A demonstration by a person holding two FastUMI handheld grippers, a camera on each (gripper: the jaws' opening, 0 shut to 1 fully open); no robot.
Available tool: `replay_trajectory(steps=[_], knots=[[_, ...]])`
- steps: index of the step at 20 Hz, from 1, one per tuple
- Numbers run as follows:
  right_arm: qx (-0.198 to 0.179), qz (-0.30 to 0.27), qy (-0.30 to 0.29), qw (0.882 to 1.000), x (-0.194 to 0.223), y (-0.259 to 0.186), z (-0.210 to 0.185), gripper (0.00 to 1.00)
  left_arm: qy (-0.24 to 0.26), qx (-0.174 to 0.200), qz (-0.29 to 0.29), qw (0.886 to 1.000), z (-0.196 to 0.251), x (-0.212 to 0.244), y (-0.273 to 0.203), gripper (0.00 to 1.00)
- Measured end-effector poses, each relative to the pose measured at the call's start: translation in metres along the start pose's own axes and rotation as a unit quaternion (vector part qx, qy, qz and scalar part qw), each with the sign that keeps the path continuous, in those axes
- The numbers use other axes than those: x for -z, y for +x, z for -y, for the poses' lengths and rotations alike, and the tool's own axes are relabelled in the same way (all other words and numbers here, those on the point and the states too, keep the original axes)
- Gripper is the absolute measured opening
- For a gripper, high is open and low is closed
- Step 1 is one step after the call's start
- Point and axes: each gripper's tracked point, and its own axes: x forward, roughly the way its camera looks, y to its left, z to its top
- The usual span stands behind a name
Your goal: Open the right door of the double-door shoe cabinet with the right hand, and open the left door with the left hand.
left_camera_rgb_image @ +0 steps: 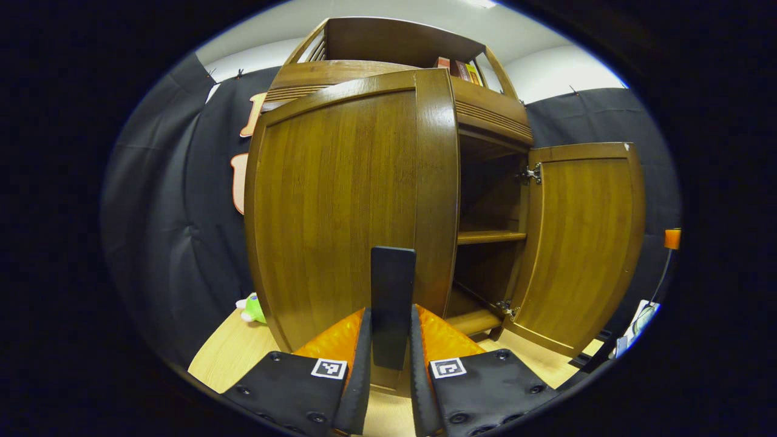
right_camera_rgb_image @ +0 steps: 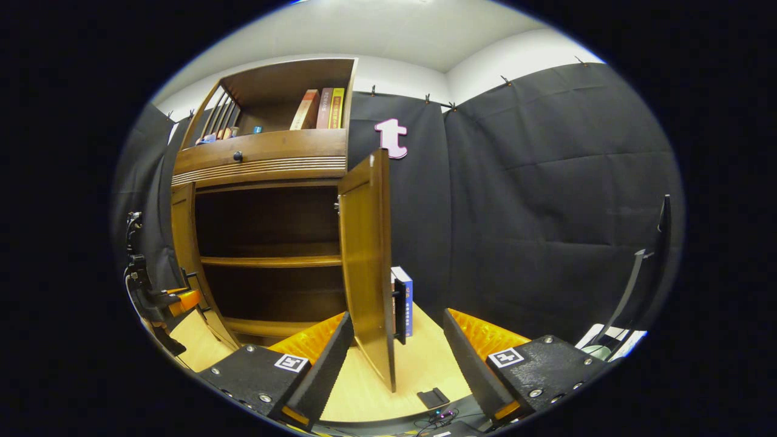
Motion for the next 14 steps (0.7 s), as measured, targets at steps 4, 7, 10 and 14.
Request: replay_trajectory(steps=[4,7,10,14], knots=[[-0.013,-0.001,0.002,1.000,0.004,-0.007,-0.032,0.92,0.001,0.015,0.002,1.000,-0.011,0.003,-0.021,0.36],[-0.027,-0.005,0.007,1.000,0.007,-0.007,-0.058,0.81,0.000,0.017,0.003,1.000,-0.022,0.003,-0.033,0.35],[-0.039,-0.006,0.004,0.999,0.010,-0.005,-0.079,0.89,-0.014,0.017,0.002,1.000,-0.032,0.004,-0.048,0.36],[-0.058,-0.011,0.003,0.998,0.011,0.000,-0.101,1.00,-0.028,0.008,-0.007,1.000,-0.047,0.008,-0.064,0.36]])
